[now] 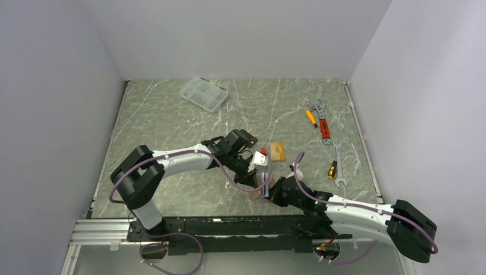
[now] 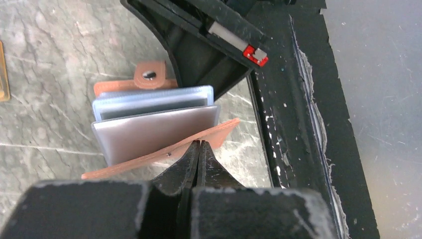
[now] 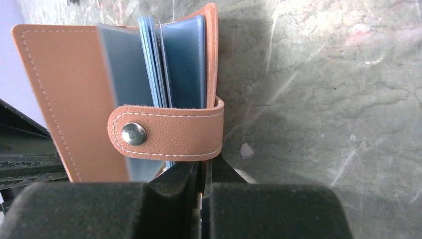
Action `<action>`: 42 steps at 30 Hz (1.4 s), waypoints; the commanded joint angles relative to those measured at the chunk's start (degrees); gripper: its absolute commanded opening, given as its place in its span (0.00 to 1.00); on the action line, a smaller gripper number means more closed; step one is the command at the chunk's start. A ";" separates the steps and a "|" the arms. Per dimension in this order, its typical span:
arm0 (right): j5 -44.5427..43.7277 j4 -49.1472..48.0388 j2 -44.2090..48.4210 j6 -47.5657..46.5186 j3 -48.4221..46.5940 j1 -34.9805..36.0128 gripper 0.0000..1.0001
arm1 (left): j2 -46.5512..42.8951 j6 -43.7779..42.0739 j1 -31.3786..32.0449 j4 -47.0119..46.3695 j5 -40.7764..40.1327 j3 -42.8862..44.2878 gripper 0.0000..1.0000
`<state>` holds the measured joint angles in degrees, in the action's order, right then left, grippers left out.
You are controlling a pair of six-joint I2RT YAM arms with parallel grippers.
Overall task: Put the credit cards into the card holder
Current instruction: Close the card holder at the center of the board.
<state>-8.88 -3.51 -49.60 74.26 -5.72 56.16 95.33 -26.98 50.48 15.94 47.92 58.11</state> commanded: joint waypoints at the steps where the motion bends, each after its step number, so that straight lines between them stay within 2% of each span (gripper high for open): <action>1: 0.21 -3.78 -1.39 -5.28 0.85 -0.50 0.00 | 1.90 1.38 0.31 -5.64 3.94 2.11 0.00; 6: 2.57 -7.62 -4.61 -8.18 -0.38 -0.63 0.00 | 4.37 1.63 0.25 -5.93 -0.01 2.97 0.00; 8: 2.36 -4.99 -5.09 -8.71 -1.64 -0.95 0.02 | 5.26 1.57 0.49 -5.82 -2.86 3.58 0.00; 10: 1.54 -2.46 -3.49 -8.04 -2.06 -1.06 0.24 | 6.20 1.29 1.16 -4.85 -5.72 4.45 0.00; 11: 0.72 -1.19 -1.90 -7.51 -1.84 -1.00 0.32 | 6.60 1.27 1.53 -4.63 -6.87 4.72 0.00; 13: -0.75 1.09 3.35 -6.04 -0.49 -0.97 0.41 | 7.16 1.03 2.40 -4.38 -9.01 5.00 0.00; 16: -3.35 6.60 11.31 -4.05 1.27 -0.92 0.47 | 8.00 0.25 3.46 -2.34 -11.43 5.86 0.00; 21: -6.43 13.17 19.10 -1.34 3.32 -0.96 0.46 | 8.46 -0.68 4.57 -1.21 -12.32 5.35 0.00; 25: -7.42 16.04 18.12 -0.49 2.48 -0.97 0.43 | 9.18 -2.30 6.81 0.04 -13.59 5.64 0.00; 32: -13.39 26.78 18.90 -0.35 -2.62 -0.92 0.31 | 10.13 -4.95 9.78 1.89 -15.72 5.95 0.00; 38: -15.28 31.28 24.60 -1.20 -3.22 -0.96 0.34 | 9.12 -6.63 10.34 1.90 -18.20 4.49 0.00; 42: -14.90 30.41 23.21 -1.56 -3.65 -1.01 0.36 | 8.85 -6.82 10.46 1.60 -19.49 4.17 0.00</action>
<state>-21.93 24.03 -25.43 73.10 -7.42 55.16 104.49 -32.25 60.31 15.09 31.27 63.05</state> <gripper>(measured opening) 0.350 0.007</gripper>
